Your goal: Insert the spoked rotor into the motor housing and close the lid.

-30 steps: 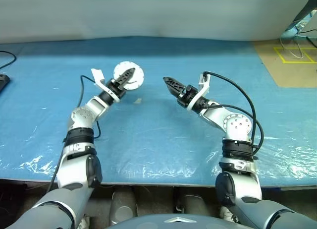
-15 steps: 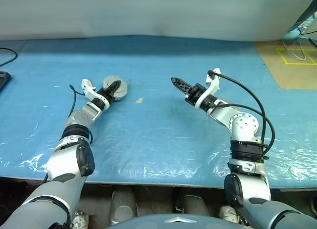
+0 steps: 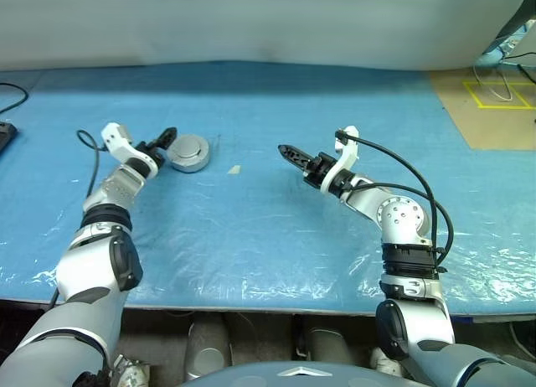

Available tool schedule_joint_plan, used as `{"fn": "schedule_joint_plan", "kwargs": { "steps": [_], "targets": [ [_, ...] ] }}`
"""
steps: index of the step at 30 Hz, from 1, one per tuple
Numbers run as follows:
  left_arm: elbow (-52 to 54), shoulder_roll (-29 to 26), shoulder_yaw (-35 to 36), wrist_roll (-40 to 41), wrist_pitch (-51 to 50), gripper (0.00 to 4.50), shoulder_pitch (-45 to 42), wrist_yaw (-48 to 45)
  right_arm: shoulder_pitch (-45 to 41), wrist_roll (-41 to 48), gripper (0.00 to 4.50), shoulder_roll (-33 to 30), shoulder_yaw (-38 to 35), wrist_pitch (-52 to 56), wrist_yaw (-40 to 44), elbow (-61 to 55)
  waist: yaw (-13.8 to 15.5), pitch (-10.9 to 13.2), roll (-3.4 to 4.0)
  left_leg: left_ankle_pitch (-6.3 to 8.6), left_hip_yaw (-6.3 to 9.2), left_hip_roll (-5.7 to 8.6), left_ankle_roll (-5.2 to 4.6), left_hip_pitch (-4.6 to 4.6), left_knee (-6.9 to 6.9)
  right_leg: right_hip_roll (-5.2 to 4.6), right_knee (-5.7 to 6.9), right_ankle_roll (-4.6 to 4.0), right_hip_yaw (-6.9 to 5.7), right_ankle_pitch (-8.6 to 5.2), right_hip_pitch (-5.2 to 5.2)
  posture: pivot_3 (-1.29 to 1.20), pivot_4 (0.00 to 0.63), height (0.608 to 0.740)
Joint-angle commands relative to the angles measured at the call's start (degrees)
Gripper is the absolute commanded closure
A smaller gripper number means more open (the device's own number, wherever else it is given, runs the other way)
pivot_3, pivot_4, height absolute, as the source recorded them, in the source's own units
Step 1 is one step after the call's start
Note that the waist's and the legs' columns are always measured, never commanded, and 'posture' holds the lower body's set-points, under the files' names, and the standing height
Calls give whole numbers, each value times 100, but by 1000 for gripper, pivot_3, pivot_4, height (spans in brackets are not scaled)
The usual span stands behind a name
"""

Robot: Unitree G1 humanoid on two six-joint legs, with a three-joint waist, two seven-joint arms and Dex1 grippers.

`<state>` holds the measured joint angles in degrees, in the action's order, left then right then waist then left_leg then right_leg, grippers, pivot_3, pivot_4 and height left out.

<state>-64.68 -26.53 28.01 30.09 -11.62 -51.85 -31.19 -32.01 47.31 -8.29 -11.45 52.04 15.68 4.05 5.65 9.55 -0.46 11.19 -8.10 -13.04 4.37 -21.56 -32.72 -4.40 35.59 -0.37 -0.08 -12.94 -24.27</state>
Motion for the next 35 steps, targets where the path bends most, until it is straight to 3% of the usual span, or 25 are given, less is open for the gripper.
{"fn": "schedule_joint_plan", "kwargs": {
  "steps": [1,6,11,16,18,22,27,35],
  "targets": [
    [375,-101,-265,-373,646,14,-19,-254,63,-611,862,-146,397,-501,56,-444,16,0,0,0,0,0,0,0,0,-1,0,0,-1,0,0,0,150,740],
    [2253,121,-1275,-1185,1588,14,722,-606,128,-2505,862,-525,1248,-1837,-529,-1054,26,0,-1,0,6,0,0,-10,-5,-3,1,1,-7,1,1,0,150,740],
    [4309,279,-1531,-1136,905,14,1645,-245,627,-3771,862,-1105,1578,-2249,-896,-1741,-5,0,-1,0,6,-2,1,-7,-3,0,2,2,-5,0,1,0,150,740],
    [5876,335,-1533,-1115,131,14,2572,349,1707,-4534,862,-1362,1532,-2279,-1264,-2612,-43,0,-1,1,6,-6,2,4,-1,2,1,2,3,0,0,0,150,740],
    [6413,443,-1564,-1154,-25,14,3059,586,2168,-4517,862,-1175,1326,-2108,-1438,-2859,-45,0,-1,1,4,-4,2,7,2,2,-1,3,3,0,2,0,150,740],
    [7341,1096,-1504,-957,-542,14,4209,1363,3145,-4578,862,-849,1192,-1965,-1609,-3292,-92,-1,2,2,-13,-4,1,22,5,1,-12,5,15,-2,7,0,150,740],
    [7776,1306,-1786,-1208,-538,14,4820,1528,3387,-4759,862,-472,1092,-1864,-1888,-3461,-174,1,-1,3,-16,-19,-1,23,-1,5,-22,3,16,-5,6,0,150,740],
    [7476,1288,-1717,-1268,-420,14,4359,1653,3132,-4908,862,-366,1045,-1847,-1881,-3344,-176,0,0,3,-25,-4,-2,44,-2,9,-21,40,41,-10,8,0,150,740]
  ]
}}
